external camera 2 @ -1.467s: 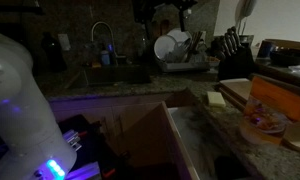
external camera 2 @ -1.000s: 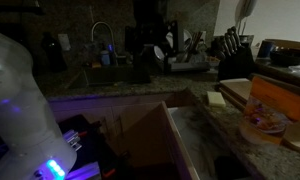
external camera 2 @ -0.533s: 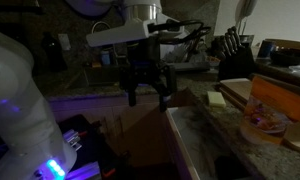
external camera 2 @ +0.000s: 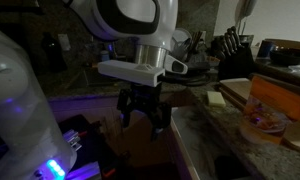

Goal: Close the top drawer of the kitchen unit

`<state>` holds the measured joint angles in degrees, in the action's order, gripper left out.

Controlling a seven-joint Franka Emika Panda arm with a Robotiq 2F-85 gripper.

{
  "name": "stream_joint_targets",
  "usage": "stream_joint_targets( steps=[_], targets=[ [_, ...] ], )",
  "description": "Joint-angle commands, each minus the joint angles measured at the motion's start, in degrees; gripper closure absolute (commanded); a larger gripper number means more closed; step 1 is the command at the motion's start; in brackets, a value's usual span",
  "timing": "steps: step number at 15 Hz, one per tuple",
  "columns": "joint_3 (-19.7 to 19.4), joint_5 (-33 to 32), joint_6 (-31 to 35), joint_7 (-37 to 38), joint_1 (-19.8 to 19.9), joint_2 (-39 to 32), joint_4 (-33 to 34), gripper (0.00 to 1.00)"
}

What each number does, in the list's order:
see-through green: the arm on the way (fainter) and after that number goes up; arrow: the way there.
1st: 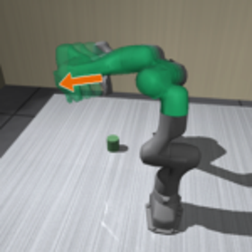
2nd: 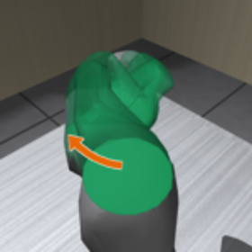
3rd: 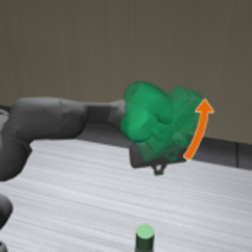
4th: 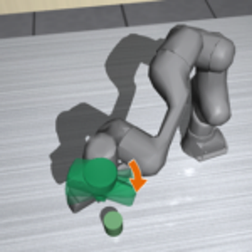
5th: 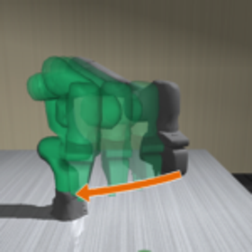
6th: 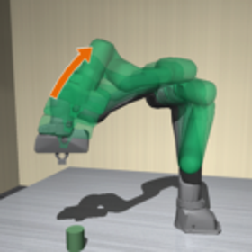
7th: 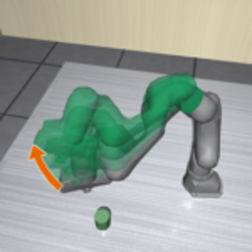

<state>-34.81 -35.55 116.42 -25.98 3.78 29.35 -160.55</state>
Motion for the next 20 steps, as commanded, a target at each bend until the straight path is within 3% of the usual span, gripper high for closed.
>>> stream_joint_targets(
  steps=[1, 3, 7, 12, 15, 16, 17, 20],
  targets=[
    [-0.28, 0.72, 0.0, 0.0, -0.77, -0.73, 0.07, 0.0],
    [-0.33, 1.19, 0.0, 0.0, -1.41, -1.02, 0.12, 0.0],
    [-5.79, 2.6, 13.85, 7.41, -3.35, -11.16, 0.26, 0.0],
    [-12.97, 3.4, 35.18, 9.63, -11.22, -23.71, 0.1, 0.0],
    [-13.75, 9.66, 40.74, 8.49, -15.51, -30.27, 0.13, 0.0],
    [-12.96, 12.75, 39.67, 9.37, -16.07, -32.85, 0.15, 0.0],
    [-4.02, 15.86, 37.93, 9.34, -8.4, -35.01, 0.16, 0.0],
    [3.87, 21.4, 32.04, 9.99, -3.31, -40.95, 1.71, 0.0]
  ],
)
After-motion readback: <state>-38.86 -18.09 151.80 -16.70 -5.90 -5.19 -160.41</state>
